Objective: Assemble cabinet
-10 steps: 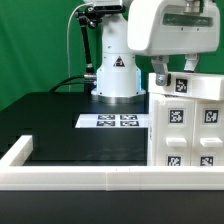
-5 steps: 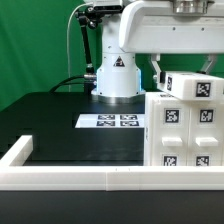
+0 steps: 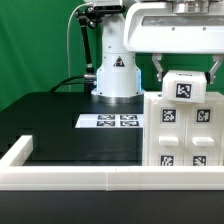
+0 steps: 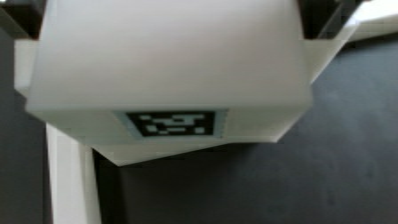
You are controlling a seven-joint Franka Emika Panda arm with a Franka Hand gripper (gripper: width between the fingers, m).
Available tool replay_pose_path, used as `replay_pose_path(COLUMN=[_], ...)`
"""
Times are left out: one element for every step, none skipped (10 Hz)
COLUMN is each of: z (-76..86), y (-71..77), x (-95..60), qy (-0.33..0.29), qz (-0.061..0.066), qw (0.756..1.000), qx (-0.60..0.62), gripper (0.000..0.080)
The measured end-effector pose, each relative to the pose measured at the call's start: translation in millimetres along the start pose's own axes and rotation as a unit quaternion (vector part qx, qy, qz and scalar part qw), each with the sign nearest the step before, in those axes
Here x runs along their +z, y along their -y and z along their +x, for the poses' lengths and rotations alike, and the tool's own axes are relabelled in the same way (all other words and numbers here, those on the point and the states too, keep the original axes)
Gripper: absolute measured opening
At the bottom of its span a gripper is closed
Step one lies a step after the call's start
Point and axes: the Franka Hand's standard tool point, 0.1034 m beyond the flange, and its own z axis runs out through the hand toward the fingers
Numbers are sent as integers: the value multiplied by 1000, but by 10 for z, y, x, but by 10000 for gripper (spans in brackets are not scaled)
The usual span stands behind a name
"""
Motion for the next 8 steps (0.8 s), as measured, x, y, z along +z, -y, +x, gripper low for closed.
replay_pose_path(z=[-4, -7, -10, -13, -17, -30, -53, -63], y=[10, 16, 25, 31, 46, 88, 124, 166], x=[1, 1, 2, 2, 2, 3, 6, 5], qy=[1, 1, 2, 2, 1, -6, -11, -15], qz=[1, 3, 4, 4, 5, 10, 15, 19], qw=[999, 999, 996, 992, 987, 974, 960, 948], qx=[36, 54, 94, 123, 162, 227, 280, 317], gripper=[563, 563, 563, 563, 563, 563, 563, 563])
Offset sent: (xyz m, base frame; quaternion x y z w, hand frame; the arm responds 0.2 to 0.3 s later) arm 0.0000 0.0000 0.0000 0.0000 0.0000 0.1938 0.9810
